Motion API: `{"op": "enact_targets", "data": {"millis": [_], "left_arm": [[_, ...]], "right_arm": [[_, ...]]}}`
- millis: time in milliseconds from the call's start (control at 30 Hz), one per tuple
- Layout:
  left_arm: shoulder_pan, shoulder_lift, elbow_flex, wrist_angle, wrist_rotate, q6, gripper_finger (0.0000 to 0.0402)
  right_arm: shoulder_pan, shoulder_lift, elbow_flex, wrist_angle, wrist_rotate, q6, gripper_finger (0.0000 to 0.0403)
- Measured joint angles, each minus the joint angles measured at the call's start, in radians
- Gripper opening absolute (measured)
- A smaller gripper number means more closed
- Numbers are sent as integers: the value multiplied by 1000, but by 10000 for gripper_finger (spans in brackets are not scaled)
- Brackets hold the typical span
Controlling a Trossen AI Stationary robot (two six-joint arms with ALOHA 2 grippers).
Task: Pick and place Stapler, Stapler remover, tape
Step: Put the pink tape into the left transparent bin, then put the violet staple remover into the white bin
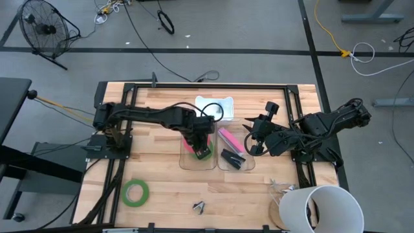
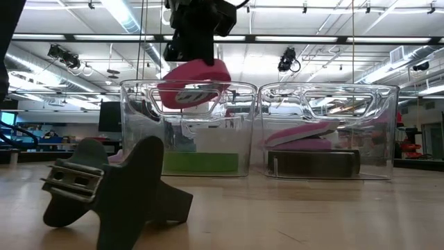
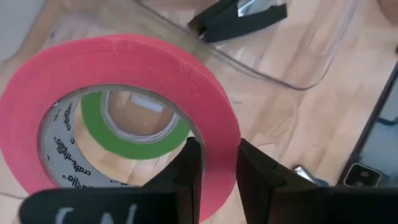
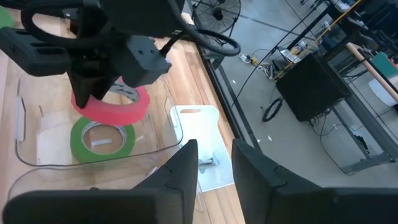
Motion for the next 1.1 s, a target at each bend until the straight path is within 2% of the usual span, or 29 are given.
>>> {"op": "enact_targets", "data": {"millis": [200,500,567,700,800,933,1033,1100], "left_arm": [[-8,39,-1,-4,-20,-1,72],[-3,127,-2,-1,9,67,73],[-3,127,-2,-3,8,80,100],[-3,127,-2,-4,8,75,185],[-4,127,-2,-3,9,75,228],[-2,118,-2,-8,62,89,253],[5,86,-2,-23,122,121,256],[7,50,-2,-44,115,127,253]], "right_arm": [[0,0,0,0,-1,0,97],[0,0,0,-3,-9,5,97],[0,0,0,-5,-25,6,97],[0,0,0,-7,-28,8,97],[0,0,0,-7,-28,7,97],[0,0,0,-7,-28,7,97],[0,0,0,-8,-28,8,97],[0,0,0,-8,-28,8,97]]}}
